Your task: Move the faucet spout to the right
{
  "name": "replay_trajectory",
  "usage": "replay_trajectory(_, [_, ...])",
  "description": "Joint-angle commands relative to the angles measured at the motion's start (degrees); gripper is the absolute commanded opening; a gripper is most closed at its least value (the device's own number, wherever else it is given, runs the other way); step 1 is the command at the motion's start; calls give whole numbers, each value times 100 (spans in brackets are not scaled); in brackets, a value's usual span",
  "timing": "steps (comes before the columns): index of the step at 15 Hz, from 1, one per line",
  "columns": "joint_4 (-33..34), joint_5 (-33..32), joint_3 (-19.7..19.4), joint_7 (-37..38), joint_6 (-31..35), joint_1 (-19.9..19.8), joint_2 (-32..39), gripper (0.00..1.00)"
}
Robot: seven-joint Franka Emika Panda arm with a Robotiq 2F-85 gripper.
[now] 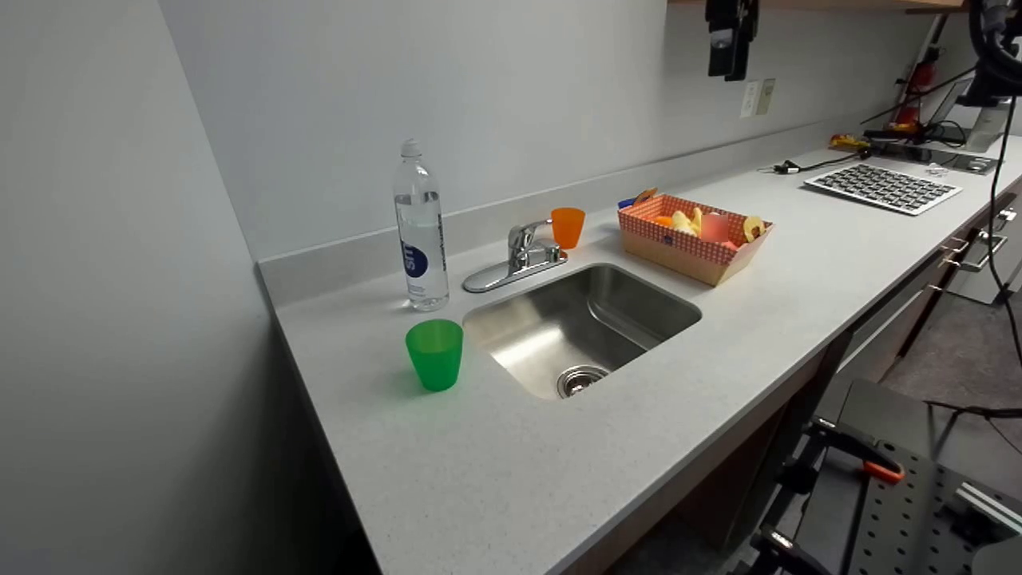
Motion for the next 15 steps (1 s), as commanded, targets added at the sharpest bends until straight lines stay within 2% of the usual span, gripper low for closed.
replay_trajectory(1, [33,74,109,-63,245,-67,273,100])
replay_trajectory(15, [264,125,654,-43,1973,-29,1933,100])
